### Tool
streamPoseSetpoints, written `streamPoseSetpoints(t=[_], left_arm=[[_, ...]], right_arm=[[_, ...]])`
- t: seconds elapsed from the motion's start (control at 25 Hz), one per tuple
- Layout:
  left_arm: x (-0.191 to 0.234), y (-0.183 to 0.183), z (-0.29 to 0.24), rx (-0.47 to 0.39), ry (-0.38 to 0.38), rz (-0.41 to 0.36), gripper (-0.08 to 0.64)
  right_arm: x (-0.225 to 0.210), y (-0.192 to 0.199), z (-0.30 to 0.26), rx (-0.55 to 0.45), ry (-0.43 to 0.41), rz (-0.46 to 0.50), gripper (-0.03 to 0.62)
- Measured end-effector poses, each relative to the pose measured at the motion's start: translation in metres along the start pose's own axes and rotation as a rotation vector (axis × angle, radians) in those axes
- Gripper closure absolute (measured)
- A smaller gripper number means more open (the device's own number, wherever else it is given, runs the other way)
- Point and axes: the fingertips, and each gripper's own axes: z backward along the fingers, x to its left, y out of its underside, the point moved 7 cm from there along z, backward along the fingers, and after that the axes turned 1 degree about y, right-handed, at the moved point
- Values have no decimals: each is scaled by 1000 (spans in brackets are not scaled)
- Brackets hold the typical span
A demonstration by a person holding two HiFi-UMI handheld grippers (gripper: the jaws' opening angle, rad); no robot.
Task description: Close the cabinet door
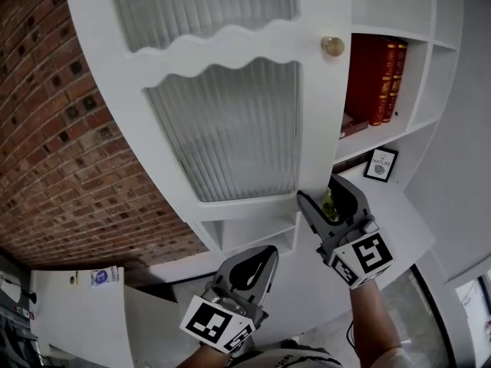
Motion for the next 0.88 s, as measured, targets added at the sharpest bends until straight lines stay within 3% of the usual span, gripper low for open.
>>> streamPoseSetpoints(t=[0.88], left_arm=[[13, 7, -24, -3, -93, 5, 549]], right_arm=[[-24, 14, -43, 3, -56, -9, 345]])
